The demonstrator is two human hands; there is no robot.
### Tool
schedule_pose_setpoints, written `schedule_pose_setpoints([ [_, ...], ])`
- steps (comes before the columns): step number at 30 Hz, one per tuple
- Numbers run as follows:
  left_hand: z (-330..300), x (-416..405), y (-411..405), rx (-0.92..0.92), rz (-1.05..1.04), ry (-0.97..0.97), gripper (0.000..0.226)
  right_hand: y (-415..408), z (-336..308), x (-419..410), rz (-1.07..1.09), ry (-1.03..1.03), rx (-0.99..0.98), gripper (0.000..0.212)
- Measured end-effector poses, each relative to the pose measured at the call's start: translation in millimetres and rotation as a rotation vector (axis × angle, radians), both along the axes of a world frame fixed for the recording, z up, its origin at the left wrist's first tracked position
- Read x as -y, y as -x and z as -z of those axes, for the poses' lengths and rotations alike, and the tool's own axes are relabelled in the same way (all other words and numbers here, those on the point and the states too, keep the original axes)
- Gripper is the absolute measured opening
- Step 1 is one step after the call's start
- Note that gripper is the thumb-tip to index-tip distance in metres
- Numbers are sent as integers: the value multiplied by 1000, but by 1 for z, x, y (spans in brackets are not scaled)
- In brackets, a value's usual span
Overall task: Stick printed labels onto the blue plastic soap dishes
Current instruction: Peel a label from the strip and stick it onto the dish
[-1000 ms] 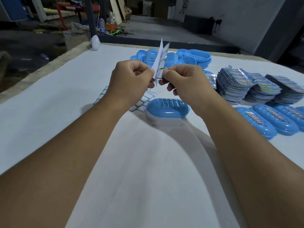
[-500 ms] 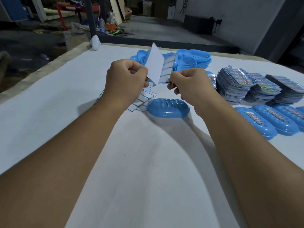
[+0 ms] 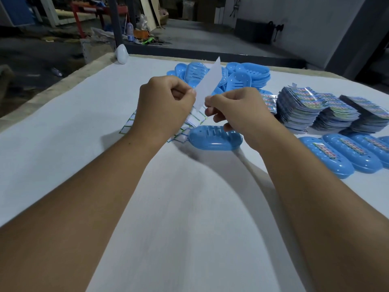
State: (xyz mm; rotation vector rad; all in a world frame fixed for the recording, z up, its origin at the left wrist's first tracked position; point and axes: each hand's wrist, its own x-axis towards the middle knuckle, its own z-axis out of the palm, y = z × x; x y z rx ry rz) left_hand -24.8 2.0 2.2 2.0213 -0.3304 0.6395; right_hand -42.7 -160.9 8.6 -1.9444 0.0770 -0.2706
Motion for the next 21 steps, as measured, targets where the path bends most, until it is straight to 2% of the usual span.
schedule_pose_setpoints([
  [4,1,3,2,-12,81,-29,11,2,-2,-1,-98,-96,15,25],
  [12,5,5,2,-36,133,-29,9,2,-1,0,-82,-81,28,23],
  [18,4,4,-3,-48,61,4,10,1,1,-1,-88,-21,63,27],
  [21,4,0,-9,-95,12,93,13,1,2,-1,-97,-22,73,26],
])
